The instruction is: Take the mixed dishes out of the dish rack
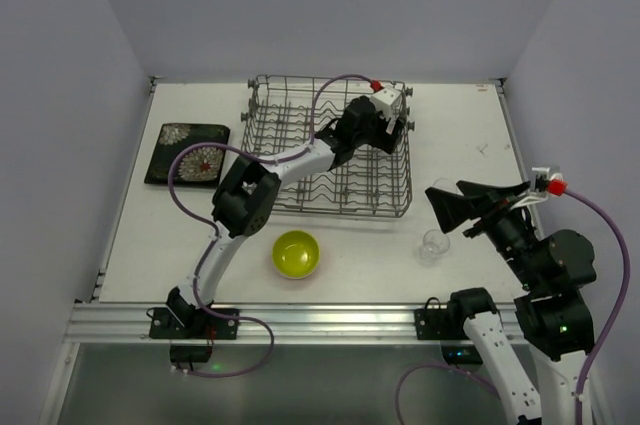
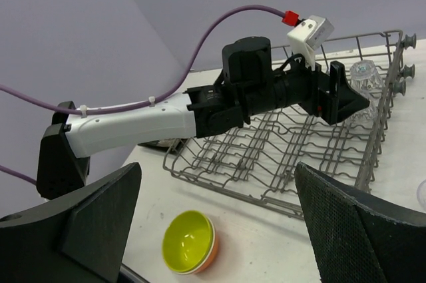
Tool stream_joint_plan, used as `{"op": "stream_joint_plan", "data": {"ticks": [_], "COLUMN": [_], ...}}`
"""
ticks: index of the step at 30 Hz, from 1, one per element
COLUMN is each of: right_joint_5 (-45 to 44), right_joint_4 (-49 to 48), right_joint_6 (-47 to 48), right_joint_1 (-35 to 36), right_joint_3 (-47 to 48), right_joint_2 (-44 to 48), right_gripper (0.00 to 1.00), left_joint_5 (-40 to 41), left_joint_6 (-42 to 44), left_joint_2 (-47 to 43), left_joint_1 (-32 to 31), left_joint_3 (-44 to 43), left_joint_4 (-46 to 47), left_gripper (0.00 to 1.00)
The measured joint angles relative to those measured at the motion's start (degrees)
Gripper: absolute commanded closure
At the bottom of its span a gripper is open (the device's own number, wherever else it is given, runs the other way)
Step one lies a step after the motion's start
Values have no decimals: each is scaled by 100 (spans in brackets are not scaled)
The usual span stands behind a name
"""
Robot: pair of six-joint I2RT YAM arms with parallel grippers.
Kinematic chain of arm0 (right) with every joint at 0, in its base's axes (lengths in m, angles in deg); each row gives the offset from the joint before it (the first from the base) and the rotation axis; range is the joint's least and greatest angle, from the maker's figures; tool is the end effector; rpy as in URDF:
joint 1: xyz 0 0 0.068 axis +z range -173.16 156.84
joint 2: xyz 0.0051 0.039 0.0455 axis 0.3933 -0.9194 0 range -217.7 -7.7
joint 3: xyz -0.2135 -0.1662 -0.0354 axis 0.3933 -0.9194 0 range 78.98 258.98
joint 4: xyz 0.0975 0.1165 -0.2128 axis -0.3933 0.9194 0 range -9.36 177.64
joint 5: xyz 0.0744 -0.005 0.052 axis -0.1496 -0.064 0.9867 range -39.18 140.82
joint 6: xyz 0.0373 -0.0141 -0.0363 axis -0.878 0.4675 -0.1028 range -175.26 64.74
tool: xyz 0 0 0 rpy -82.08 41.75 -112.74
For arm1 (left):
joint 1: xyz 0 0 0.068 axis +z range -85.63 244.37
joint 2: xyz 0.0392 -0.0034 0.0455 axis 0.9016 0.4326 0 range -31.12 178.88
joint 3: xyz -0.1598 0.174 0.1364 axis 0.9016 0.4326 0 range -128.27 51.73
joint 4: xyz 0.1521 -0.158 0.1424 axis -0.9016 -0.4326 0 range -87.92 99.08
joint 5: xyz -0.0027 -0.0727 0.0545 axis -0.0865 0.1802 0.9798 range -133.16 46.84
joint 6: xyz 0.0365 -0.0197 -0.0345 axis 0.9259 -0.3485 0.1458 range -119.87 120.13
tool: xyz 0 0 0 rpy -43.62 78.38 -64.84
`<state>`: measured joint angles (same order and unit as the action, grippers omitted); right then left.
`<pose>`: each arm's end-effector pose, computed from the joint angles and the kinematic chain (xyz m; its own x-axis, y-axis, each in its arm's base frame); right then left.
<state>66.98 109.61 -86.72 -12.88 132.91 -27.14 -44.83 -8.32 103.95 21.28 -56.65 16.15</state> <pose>0.0442 0.0180 0.4000 -0.1509 0.4821 -0.8630 -0.4282 0.7550 0.4966 0.4053 -0.3806 0.2067 -0.3459 0.1224 -0.9303 0.6592 0.7372 -0.1481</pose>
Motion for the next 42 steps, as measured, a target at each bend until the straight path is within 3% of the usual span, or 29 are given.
{"op": "stream_joint_plan", "data": {"ticks": [18, 26, 31, 32, 42], "right_joint_5": [31, 31, 31, 31, 31], "right_joint_4": [13, 11, 13, 11, 9], "right_joint_6": [20, 50, 63, 66, 90], "right_joint_1": [22, 22, 22, 22, 22], "right_joint_3": [44, 44, 44, 44, 44], "right_joint_2": [-2, -55, -131, -131, -221], "right_gripper": [1, 1, 1, 1, 1], "left_joint_5": [35, 37, 35, 35, 48], "left_joint_6": [205, 199, 181, 184, 70], "left_joint_2": [658, 763, 776, 778, 774], "left_joint_1": [0, 0, 0, 0, -2], "left_joint_3": [-369, -369, -413, -417, -330], "left_joint_4": [258, 365, 468, 474, 629], "left_gripper": [20, 34, 58, 68, 90]}}
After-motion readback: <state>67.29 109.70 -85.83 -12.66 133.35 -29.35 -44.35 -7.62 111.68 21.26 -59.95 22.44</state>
